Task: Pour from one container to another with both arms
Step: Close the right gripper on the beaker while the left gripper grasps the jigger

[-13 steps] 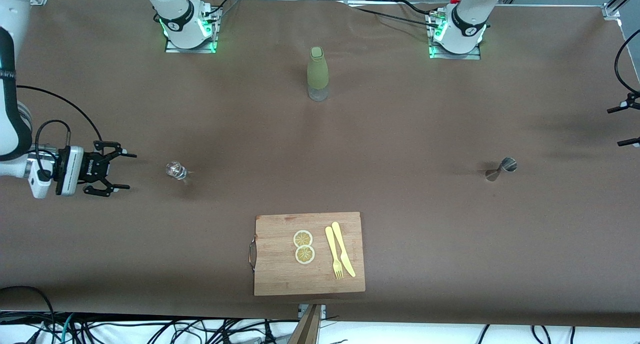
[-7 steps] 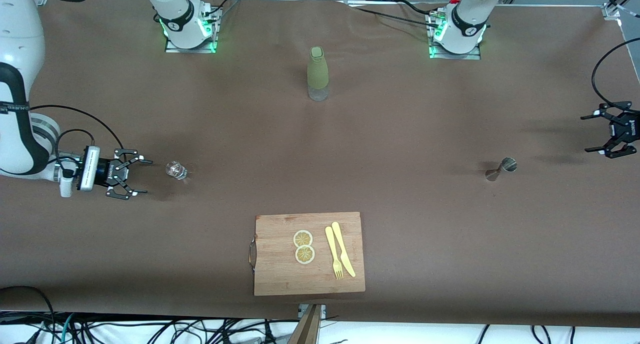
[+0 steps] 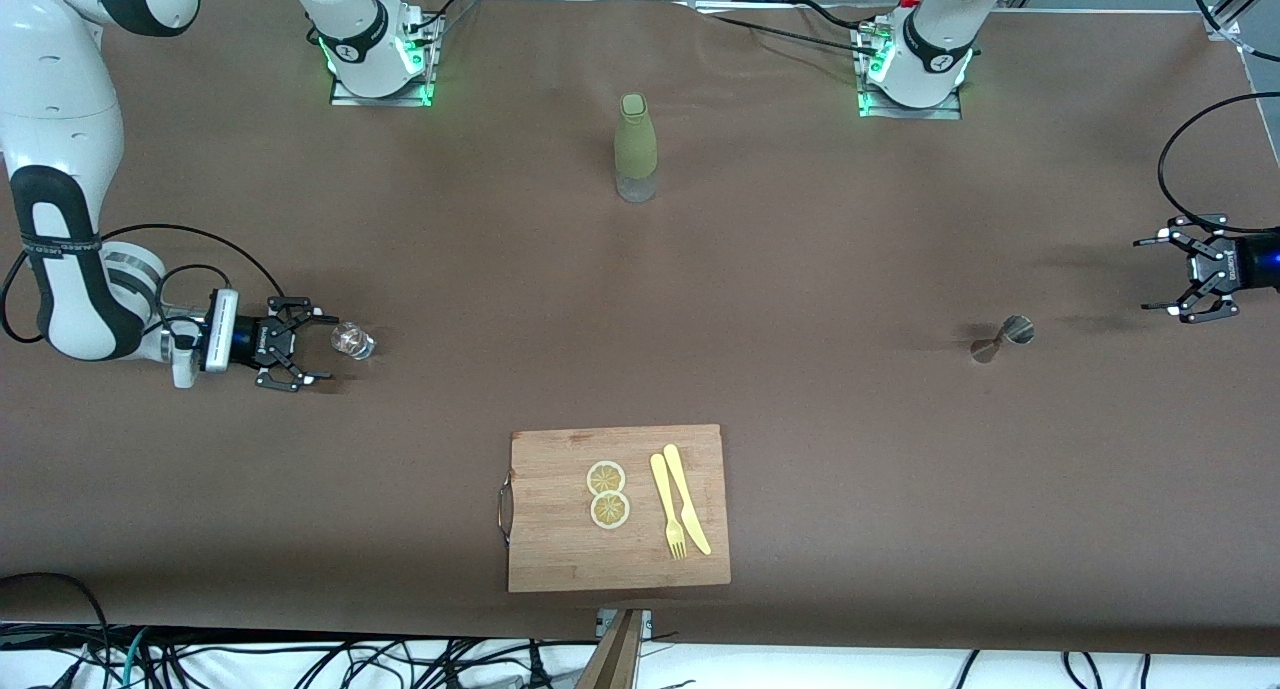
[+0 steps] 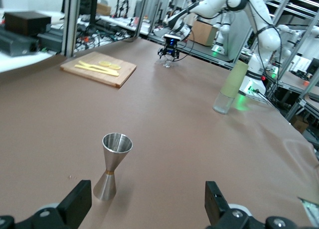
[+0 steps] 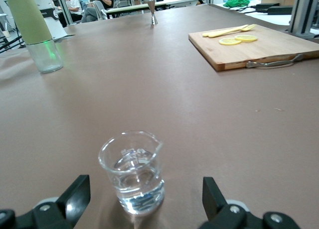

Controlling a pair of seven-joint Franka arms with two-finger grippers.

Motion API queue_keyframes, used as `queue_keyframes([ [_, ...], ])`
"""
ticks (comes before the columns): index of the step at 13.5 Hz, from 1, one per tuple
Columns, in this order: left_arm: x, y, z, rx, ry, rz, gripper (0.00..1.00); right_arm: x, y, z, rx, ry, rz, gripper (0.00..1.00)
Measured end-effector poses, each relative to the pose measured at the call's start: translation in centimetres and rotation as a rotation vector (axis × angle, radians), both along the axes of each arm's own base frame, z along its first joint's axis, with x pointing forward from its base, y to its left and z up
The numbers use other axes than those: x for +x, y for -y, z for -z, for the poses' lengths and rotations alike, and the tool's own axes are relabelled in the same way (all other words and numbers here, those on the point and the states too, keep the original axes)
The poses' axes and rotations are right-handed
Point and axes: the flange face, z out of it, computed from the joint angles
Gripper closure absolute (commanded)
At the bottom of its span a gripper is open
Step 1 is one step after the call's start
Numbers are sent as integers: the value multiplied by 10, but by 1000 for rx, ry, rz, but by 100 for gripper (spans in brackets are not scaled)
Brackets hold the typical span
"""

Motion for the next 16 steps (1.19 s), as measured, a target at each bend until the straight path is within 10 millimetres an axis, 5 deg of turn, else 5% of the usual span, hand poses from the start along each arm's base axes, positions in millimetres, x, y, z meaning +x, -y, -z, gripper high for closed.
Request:
queue_keyframes([
  [10, 22, 42, 81, -64, 160, 17, 0, -6, -23, 17, 10, -28, -35, 3],
  [16, 38, 76, 116, -68, 192, 11, 1, -6, -25, 19, 11, -32, -39, 43],
])
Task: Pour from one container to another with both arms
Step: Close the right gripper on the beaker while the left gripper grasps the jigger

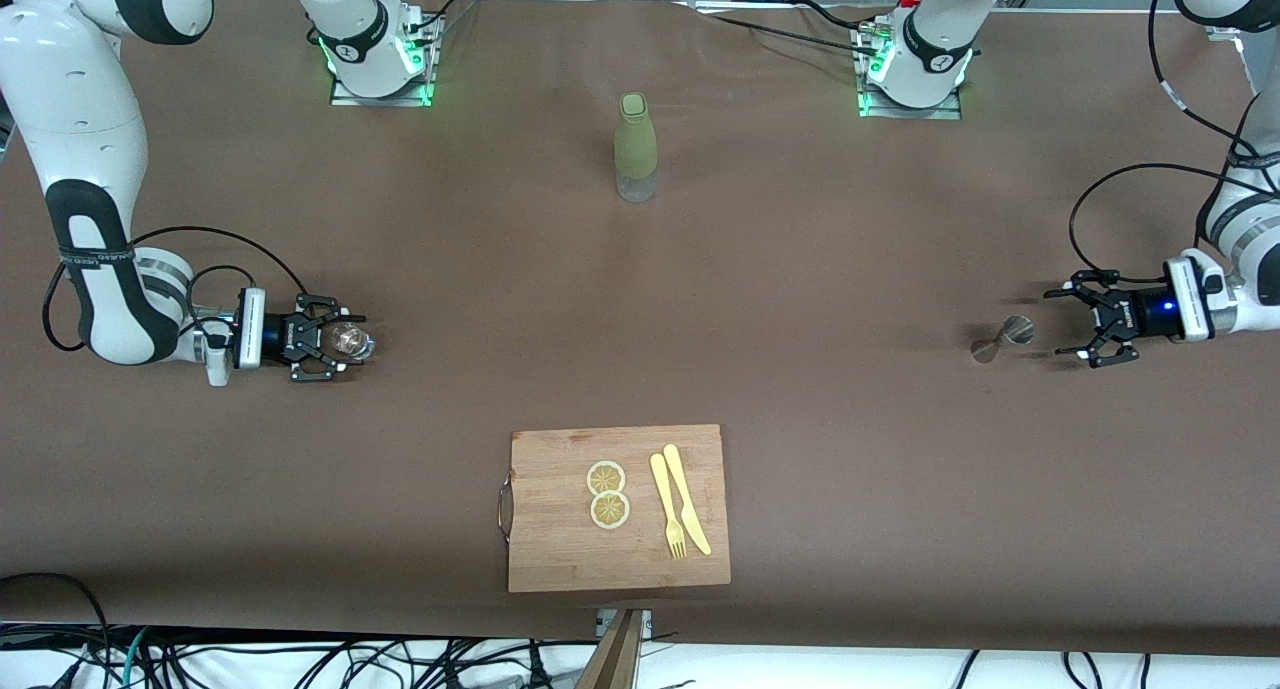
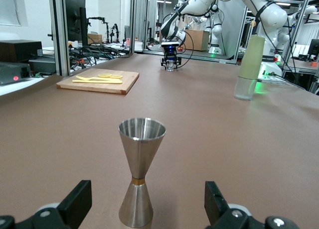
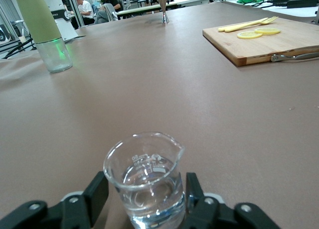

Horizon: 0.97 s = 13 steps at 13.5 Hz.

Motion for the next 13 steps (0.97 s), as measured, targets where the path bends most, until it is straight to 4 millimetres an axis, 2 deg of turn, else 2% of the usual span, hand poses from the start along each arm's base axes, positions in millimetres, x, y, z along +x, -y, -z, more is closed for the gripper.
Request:
queue_keyframes([
  [4, -3, 8, 18, -18, 14, -12, 3, 1, -4, 0, -1, 0, -7, 74],
  [6, -5, 11, 24, -24, 10, -24, 2, 2, -7, -1, -3, -6, -8, 74],
  [9, -4, 25, 33, -49, 7, -40, 2, 7, -12, -4, -9, -18, -8, 74],
  [13, -2, 45, 43, -67, 11, -47, 2, 26, -32, -23, -32, -33, -25, 74],
])
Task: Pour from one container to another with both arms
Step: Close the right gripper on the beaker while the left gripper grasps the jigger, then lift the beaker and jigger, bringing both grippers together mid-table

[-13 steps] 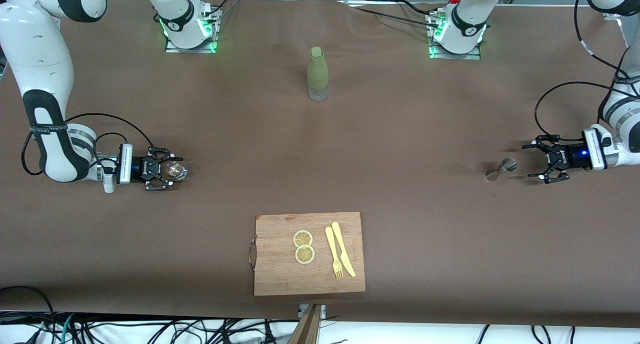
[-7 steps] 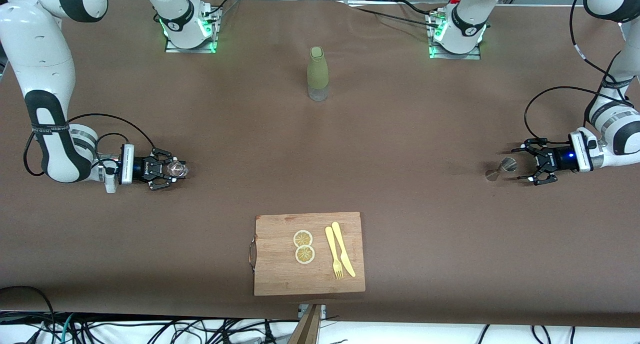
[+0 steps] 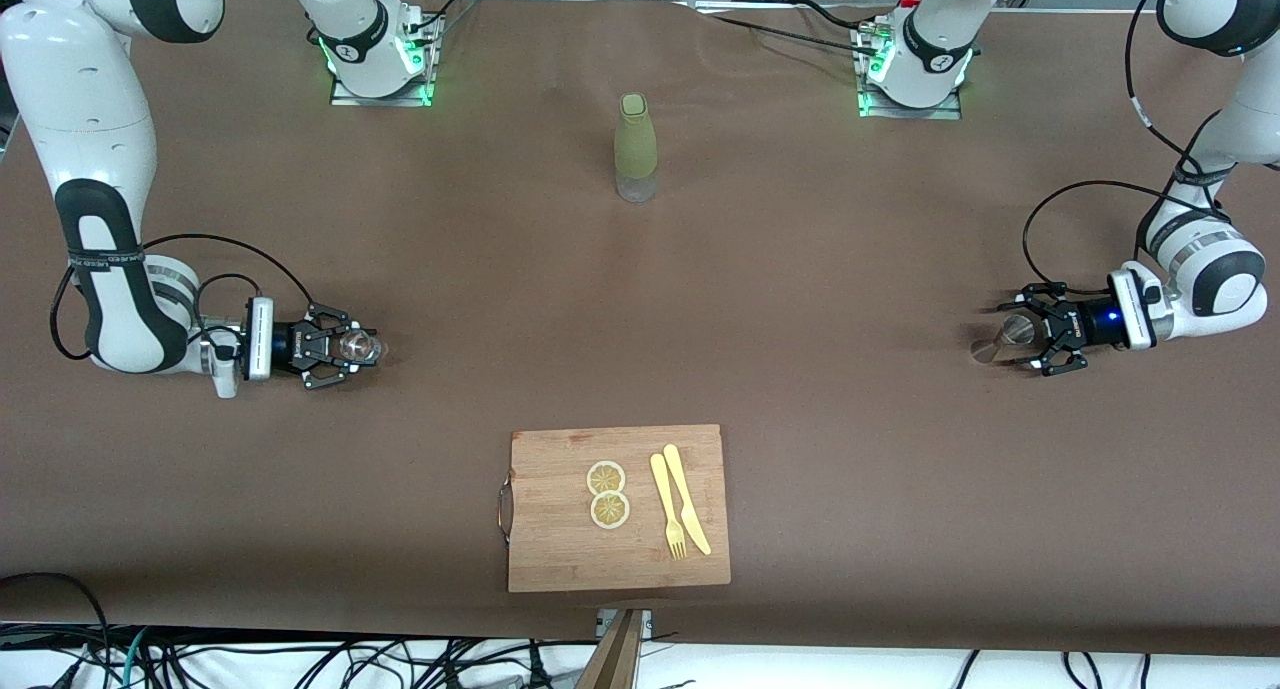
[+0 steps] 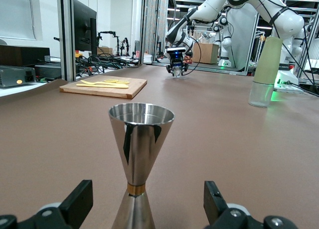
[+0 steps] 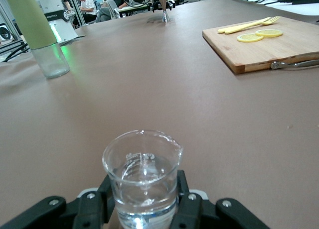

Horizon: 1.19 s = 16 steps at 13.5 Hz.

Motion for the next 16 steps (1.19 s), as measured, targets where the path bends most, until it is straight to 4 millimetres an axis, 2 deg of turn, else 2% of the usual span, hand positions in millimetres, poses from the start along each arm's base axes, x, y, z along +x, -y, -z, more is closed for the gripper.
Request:
queue_keyframes([
  [4, -1, 3, 3, 1, -1, -5, 3, 22, -36, -38, -62, -41, -43, 76],
  [9, 4, 16, 5, -6, 0, -20, 4, 38, -69, -63, -105, -79, -60, 77],
  [14, 11, 27, 5, -13, 17, -27, 5, 54, -120, -91, -143, -101, -71, 77],
  [16, 13, 33, 7, -13, 20, -31, 10, 58, -146, -98, -168, -104, -71, 77],
])
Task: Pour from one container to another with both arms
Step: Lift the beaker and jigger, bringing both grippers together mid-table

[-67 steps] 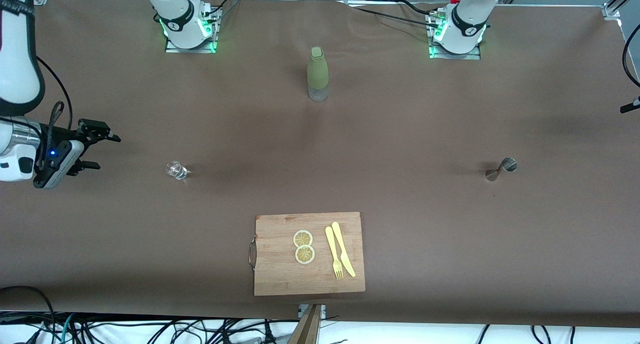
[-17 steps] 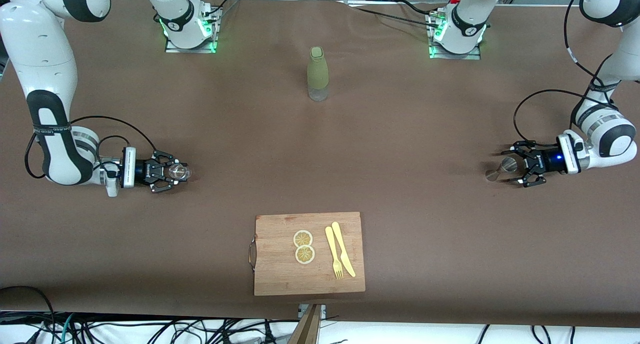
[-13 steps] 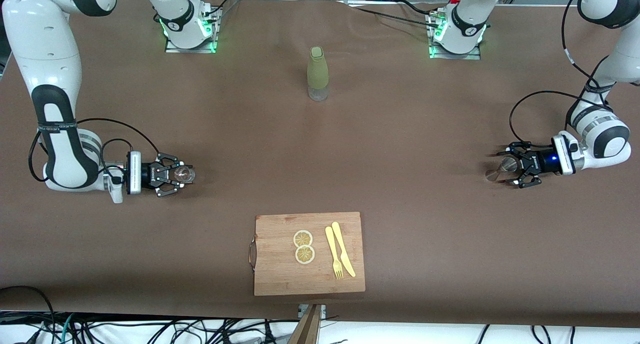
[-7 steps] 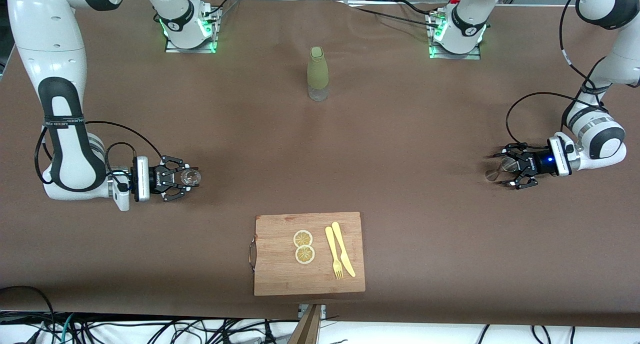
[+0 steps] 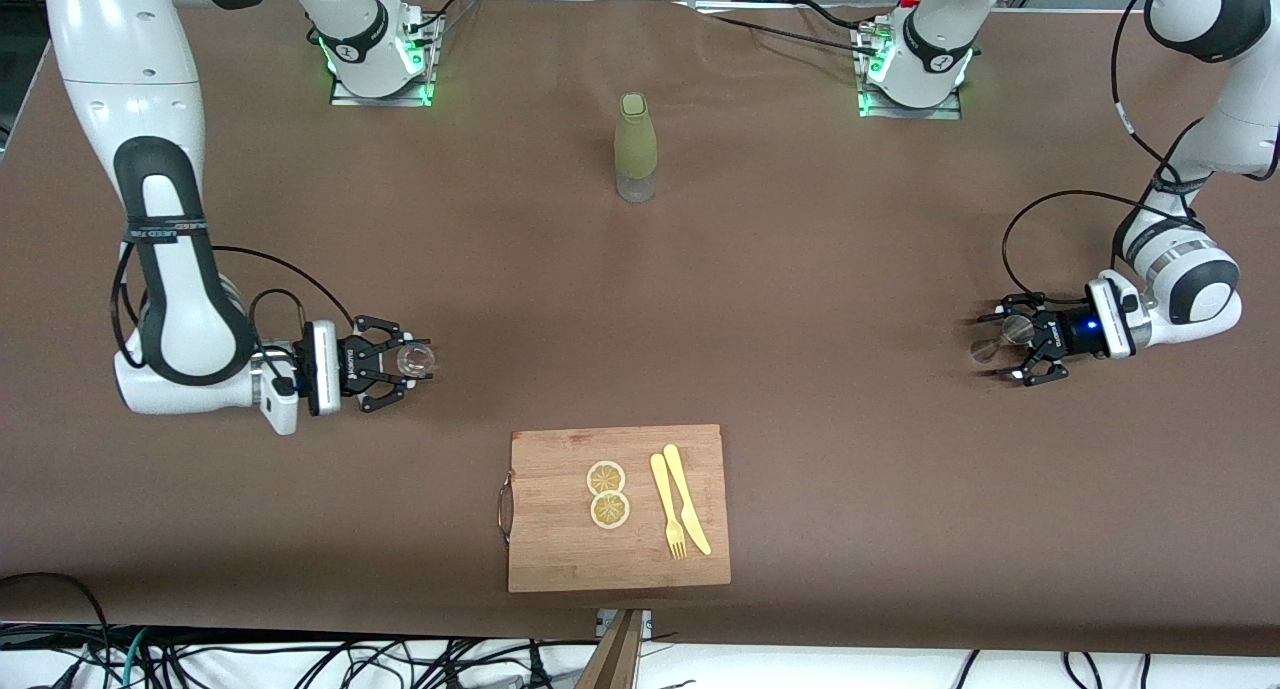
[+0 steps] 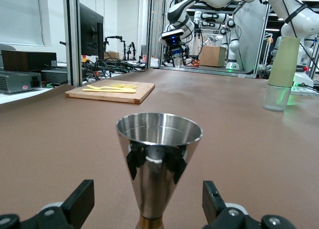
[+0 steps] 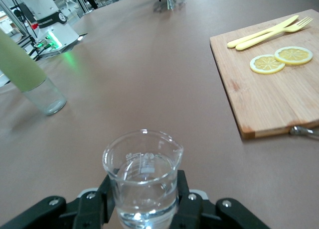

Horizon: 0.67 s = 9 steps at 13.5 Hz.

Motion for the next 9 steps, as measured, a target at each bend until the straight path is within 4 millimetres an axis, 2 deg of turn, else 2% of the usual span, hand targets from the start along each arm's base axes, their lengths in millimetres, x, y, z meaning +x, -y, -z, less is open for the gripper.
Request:
queue_keyframes([
  [2, 1, 6, 2, -3, 4, -4, 19, 3, -29, -10, -29, -2, 5, 77],
  [3, 2, 8, 2, -1, 6, -4, 29, 5, -44, -15, -46, -2, 12, 77],
  [5, 1, 9, 3, 0, 6, -4, 76, 6, -74, -25, -77, -13, 29, 77],
  [6, 1, 9, 3, 1, 7, -4, 96, 6, -89, -29, -92, -20, 41, 77],
  [7, 1, 9, 4, 2, 8, -4, 100, 6, -103, -34, -108, -24, 54, 77],
  [9, 1, 8, 4, 3, 8, -4, 100, 5, -132, -41, -135, -32, 80, 77],
])
